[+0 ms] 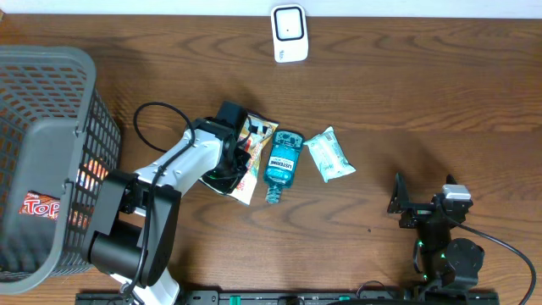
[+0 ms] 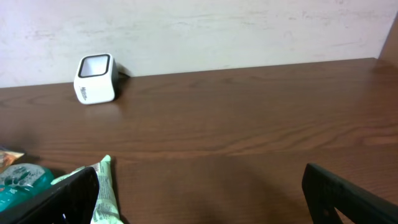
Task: Scan the item barcode
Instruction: 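Release the yellow bag and move the left gripper back to the basket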
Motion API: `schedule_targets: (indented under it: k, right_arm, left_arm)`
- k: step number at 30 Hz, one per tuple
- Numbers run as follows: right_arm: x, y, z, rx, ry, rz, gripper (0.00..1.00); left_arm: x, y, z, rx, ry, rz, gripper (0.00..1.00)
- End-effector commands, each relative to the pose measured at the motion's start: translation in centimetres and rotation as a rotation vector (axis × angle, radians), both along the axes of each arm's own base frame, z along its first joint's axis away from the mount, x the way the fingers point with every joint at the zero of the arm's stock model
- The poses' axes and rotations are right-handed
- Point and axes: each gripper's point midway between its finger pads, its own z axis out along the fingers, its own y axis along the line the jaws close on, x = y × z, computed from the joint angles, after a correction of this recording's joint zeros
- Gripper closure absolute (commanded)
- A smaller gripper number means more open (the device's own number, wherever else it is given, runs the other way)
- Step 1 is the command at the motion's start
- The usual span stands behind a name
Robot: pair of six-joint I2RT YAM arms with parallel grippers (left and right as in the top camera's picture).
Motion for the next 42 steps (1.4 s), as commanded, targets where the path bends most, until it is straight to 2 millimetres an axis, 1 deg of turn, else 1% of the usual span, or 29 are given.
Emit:
schedule_targets:
  k: [1,3,4,6,8,11,13,14,16,17,19,21,23,24,27,29,31,32,35,37,39,42]
  right_arm:
    - [0.0,0.0,-0.1,-0.014,0.0,-0.001,0.01]
    - [0.0,0.0,-0.1,-0.014,0.0,-0.001,0.01]
    - [0.0,0.0,-0.1,-0.014,0.0,-0.001,0.01]
    - [0.0,0.0,-0.1,-0.014,0.0,-0.001,0.01]
    - [0.0,0.0,-0.1,-0.014,0.0,-0.001,0.01]
    - [0.0,0.0,-0.1,-0.014,0.0,-0.001,0.01]
    - [0.0,0.0,-0.1,-0.014,0.0,-0.001,0.01]
    - [0.0,0.0,-0.1,-0.014,0.0,-0.001,0.01]
    - [0.0,0.0,-0.1,-0.014,0.0,-0.001,0.01]
    - [0.0,0.0,-0.1,-0.014,0.0,-0.001,0.01]
    - [0.0,0.0,-0.1,-0.014,0.0,-0.001,0.01]
    - [0.0,0.0,-0.1,-0.014,0.0,-0.001,0.01]
    - [0.0,0.0,-0.1,-0.014,0.0,-0.001,0.01]
    - [0.0,0.0,-0.1,-0.014,0.0,-0.001,0.01]
    - [0.0,0.0,-0.1,-0.014,0.0,-0.001,0.01]
    - [0.0,0.0,-0.1,-0.014,0.0,-0.001,0.01]
    - [0.0,0.0,-0.1,-0.014,0.0,-0.001,0.01]
    - [0.0,0.0,-0.1,-0.014,0.0,-0.001,0.01]
    - [0.0,0.0,-0.1,-0.014,0.0,-0.001,0.01]
    - [0.0,0.0,-0.1,-0.014,0.0,-0.001,0.01]
    - [0.0,0.0,-0.1,-0.014,0.0,-0.001,0.01]
    - [0.0,0.0,-0.1,-0.014,0.0,-0.001,0.01]
  left_arm:
    - [0.2,0.2,-0.3,0.016,-0.036,-0.075,0.92]
    - [1.6,0.1,2.0,0.014,-0.131,-0.129,0.92]
    - [2.4,0.1,3.6,0.014,-0.189,-0.153,0.83]
    - [3.9,0.3,7.2,0.028,-0.321,-0.205,0.43]
    - [5.4,0.8,11.5,0.053,-0.465,-0.259,0.02]
    - [6.8,2.1,18.6,0.107,-0.689,-0.339,0.02]
    - [7.2,3.7,23.4,0.173,-0.827,-0.384,0.02]
    - [7.2,5.0,25.6,0.224,-0.887,-0.395,0.02]
    - [6.8,8.6,29.2,0.353,-0.969,-0.34,0.02]
    - [6.4,10.8,30.6,0.421,-0.992,-0.275,0.02]
    - [5.0,15.3,32.7,0.536,-1.014,-0.134,0.02]
    - [3.3,19.3,34.0,0.608,-1.015,-0.002,0.02]
    - [1.7,22.6,34.2,0.641,-0.988,0.128,0.02]
    - [0.6,24.7,33.9,0.655,-0.955,0.225,0.02]
    - [-1.4,28.8,32.4,0.658,-0.867,0.371,0.02]
    - [-2.0,31.0,30.9,0.613,-0.82,0.413,0.02]
    - [-2.1,32.9,29.3,0.541,-0.787,0.429,0.02]
    - [-2.2,33.7,28.5,0.502,-0.776,0.441,0.02]
    - [-2.2,36.4,25.3,0.367,-0.737,0.441,0.02]
    - [-2.4,37.7,22.9,0.305,-0.695,0.431,0.02]
    - [-2.6,38.5,20.2,0.259,-0.627,0.416,0.02]
    - [-2.1,38.6,16.3,0.21,-0.533,0.292,0.02]
